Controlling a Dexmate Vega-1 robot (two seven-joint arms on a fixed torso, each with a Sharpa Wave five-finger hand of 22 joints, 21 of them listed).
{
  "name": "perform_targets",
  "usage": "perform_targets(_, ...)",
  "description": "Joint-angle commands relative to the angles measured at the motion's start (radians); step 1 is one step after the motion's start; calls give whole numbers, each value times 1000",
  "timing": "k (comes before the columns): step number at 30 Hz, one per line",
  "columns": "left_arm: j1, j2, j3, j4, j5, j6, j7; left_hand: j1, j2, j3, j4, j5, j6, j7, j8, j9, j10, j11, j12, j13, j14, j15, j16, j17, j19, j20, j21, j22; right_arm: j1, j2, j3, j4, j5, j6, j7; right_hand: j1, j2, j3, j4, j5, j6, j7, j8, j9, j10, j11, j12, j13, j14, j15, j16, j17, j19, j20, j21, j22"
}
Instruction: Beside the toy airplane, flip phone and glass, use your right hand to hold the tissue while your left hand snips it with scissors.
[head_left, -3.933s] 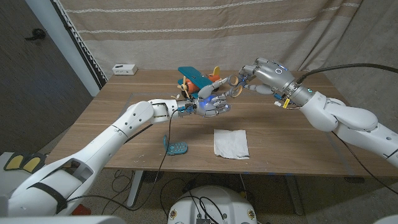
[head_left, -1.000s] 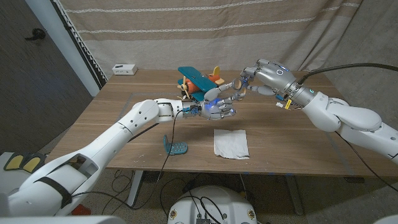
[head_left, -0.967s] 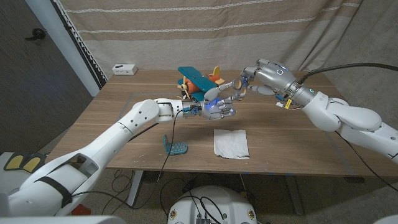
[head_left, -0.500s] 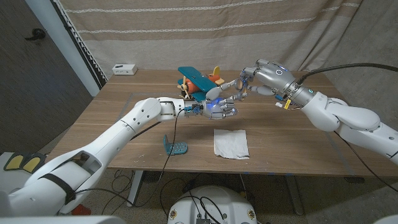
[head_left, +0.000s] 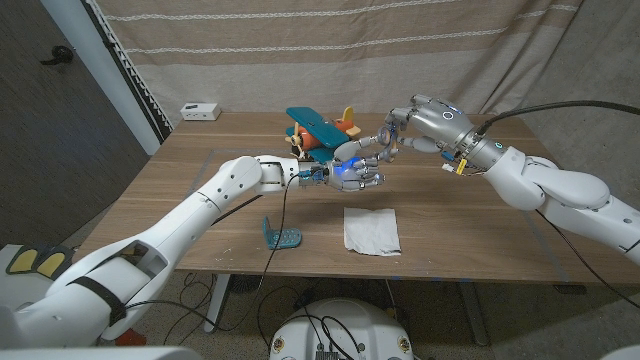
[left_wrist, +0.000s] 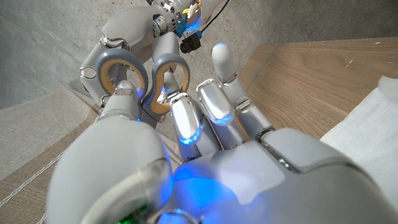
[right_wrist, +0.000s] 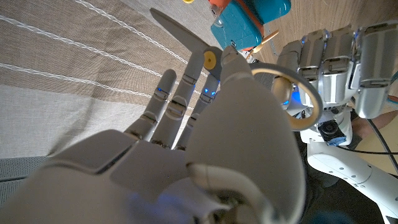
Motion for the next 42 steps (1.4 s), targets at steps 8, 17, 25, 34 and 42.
perform_targets(8, -7, -8, 4, 10, 18, -8, -19, -27, -37, -4, 16, -4, 13, 8, -2, 9, 2, 2, 7, -2, 7, 1, -2, 4, -5, -118, 14, -9, 6, -2, -9, -8, -10, -10, 19, 53, 62, 5, -1, 5, 1, -6, 4, -1, 70, -53, 7, 159, 9, -114, -8, 4, -4, -127, 9, 1)
perform_targets(17, 8, -5, -5, -1, 7, -5, -6, -31, -45, -7, 14, -2, 9, 5, -6, 9, 4, 2, 8, -5, 8, 0, 0, 4, -8, -120, 18, -11, -17, -7, 10, -26, -21, -51, 16, 54, 62, 5, -1, 5, 2, -5, 6, -2, 71, -53, 5, 157, 10, -114, -9, 6, -5, -128, 11, 0)
perform_targets(25, 29, -1, -19, -19, -21, 13, 41, 9, -29, 14, 1, 1, 1, -6, -18, -7, 19, 2, 17, -2, 11, 0, -1, 4, -7, -120, 24, -20, -28, -13, 20, -40, -42, -80, 8, 54, 62, 5, -2, 5, 3, -2, 9, 0, 70, -54, 4, 157, 12, -114, -10, 7, -5, -127, 14, 0)
perform_targets(34, 22, -12, -7, -3, -20, 10, 24, 19, -30, 24, 5, 1, -44, -4, -30, -29, 18, 3, 21, -1, 18, 0, -1, 4, -8, -120, 36, -22, -27, -18, 12, -43, -45, -76, 5, 54, 61, 5, -2, 4, 4, -2, 9, -5, 72, -54, 3, 156, 12, -114, -12, 7, -7, -127, 16, 0)
perform_targets(42, 14, -27, -3, 8, -25, 19, 32, 0, -30, 22, 16, -2, -45, -8, -27, -43, 24, 3, 23, -5, 20, 1, -2, 3, -9, -118, 43, -27, -32, -21, 12, -45, -43, -72, -4, 53, 61, 4, -2, 4, 1, -5, 9, -6, 73, -53, 4, 157, 13, -114, -13, 8, -8, -129, 17, 0)
